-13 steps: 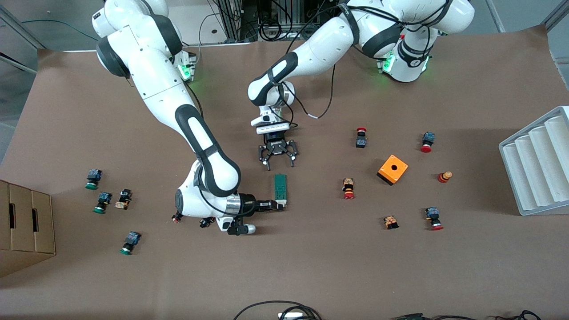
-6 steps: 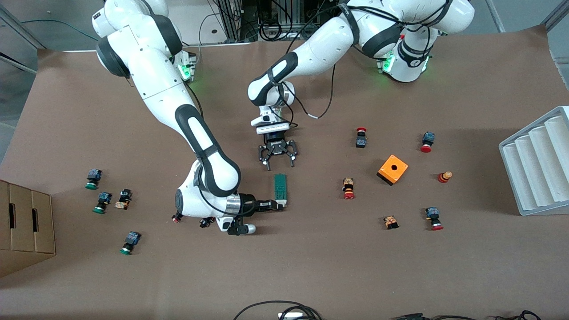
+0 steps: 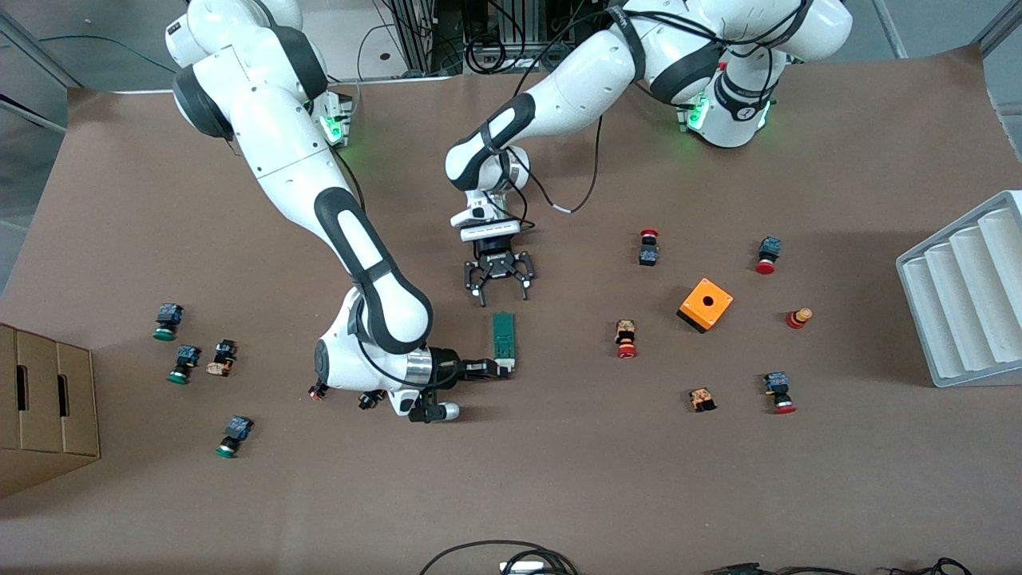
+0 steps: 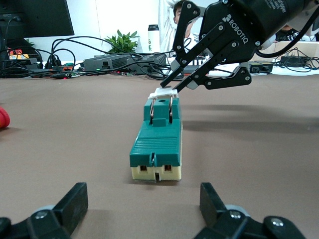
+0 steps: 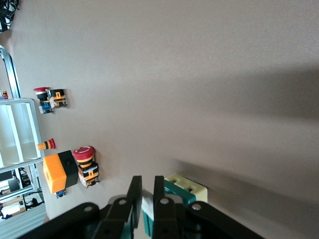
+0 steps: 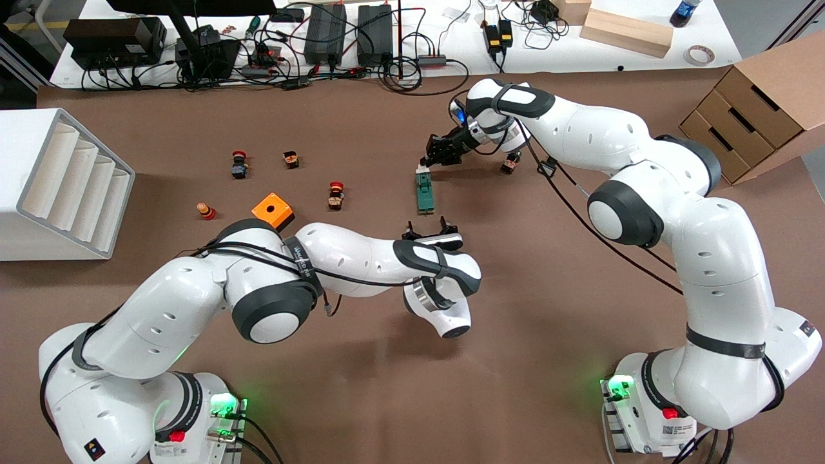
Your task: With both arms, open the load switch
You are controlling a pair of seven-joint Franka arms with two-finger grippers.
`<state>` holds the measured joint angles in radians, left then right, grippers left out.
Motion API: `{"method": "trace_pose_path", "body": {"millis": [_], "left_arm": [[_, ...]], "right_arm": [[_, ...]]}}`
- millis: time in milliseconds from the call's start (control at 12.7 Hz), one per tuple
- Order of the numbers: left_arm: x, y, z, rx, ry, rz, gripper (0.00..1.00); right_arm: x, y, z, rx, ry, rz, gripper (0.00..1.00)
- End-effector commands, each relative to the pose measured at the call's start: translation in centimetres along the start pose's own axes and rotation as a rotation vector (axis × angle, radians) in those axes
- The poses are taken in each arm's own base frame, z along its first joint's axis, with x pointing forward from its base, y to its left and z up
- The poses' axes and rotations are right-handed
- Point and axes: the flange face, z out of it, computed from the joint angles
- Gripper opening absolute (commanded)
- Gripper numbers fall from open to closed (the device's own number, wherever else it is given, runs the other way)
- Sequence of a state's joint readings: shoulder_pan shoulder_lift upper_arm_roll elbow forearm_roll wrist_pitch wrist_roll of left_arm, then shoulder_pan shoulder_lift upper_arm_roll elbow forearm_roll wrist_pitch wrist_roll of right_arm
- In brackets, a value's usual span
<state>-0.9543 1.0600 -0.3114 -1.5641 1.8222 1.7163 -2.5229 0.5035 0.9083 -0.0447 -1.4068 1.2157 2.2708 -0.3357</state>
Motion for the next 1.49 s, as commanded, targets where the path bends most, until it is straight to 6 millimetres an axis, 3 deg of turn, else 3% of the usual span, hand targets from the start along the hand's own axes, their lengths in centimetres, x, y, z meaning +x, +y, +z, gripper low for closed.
{"method": "trace_pose_path", "body": {"millis": [0, 1416], "left_arm": [[-2.4, 0.2, -0.1, -0.007, -0.021, 0.010, 1.00], [-2.3, 0.2, -0.1, -0.008, -0.020, 0.010, 1.00]], "right_arm": [[-1.2, -2.0, 0.5, 0.042, -0.011, 0.011, 0.10], [-2.3, -3.8, -0.3, 0.063, -0.039, 0.007, 0.06]]}}
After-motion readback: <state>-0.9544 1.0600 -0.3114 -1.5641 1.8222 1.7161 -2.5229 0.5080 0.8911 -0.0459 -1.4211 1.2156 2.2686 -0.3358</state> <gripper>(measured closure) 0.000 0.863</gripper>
